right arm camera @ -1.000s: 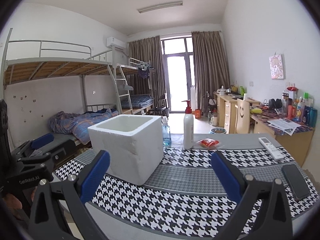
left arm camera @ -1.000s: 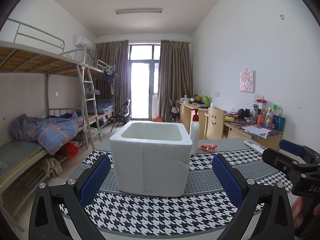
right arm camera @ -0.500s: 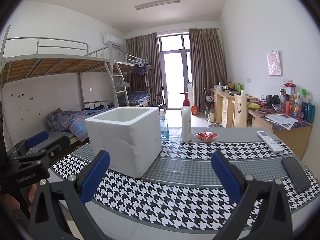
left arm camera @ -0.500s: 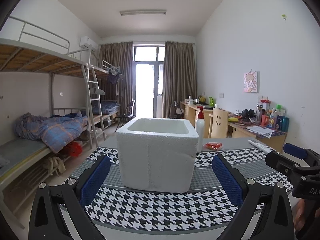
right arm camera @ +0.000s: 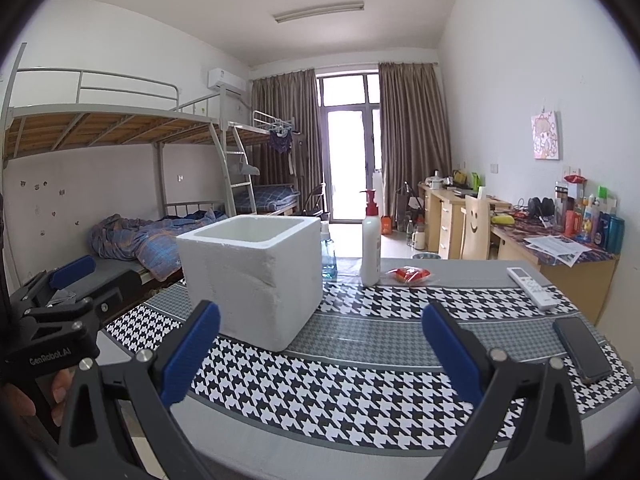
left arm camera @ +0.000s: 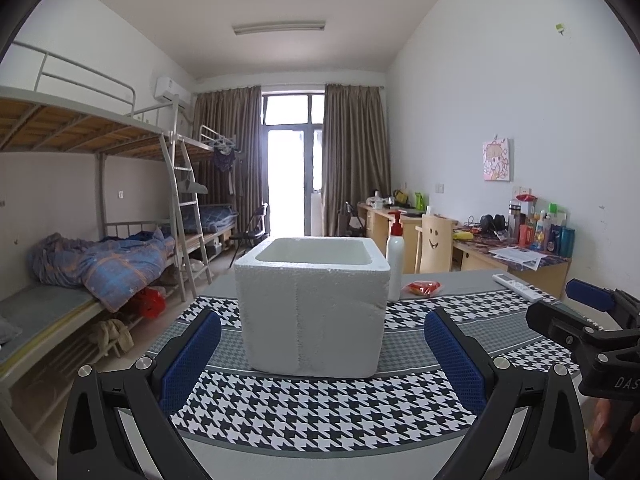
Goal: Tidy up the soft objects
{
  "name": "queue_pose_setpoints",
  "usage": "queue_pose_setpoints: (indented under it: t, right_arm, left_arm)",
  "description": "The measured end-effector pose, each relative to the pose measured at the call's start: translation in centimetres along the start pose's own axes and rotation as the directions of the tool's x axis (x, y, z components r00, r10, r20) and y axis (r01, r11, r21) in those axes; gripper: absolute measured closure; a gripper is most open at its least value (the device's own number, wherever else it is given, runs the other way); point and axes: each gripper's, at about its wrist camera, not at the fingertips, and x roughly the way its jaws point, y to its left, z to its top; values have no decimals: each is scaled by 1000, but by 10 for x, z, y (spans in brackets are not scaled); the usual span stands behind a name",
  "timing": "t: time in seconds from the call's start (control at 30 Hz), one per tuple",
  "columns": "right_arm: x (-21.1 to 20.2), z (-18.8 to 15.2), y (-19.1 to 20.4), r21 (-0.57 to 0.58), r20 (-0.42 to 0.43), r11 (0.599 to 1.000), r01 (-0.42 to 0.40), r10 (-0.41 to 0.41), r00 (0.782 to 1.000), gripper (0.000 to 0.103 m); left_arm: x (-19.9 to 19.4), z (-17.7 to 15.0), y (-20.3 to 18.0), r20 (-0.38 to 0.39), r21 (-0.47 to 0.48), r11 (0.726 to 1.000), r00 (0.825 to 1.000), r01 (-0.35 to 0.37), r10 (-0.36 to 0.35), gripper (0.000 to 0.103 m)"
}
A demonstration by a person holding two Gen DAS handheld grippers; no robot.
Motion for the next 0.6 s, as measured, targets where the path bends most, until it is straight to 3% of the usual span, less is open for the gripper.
queue_pose_setpoints:
  t: [0.6]
  right_arm:
    - [5,-2,0,5,-18,1000,-8,8,1000,1]
  left_arm:
    - [5,-4,0,-19,8,1000,1000,-8,8,1]
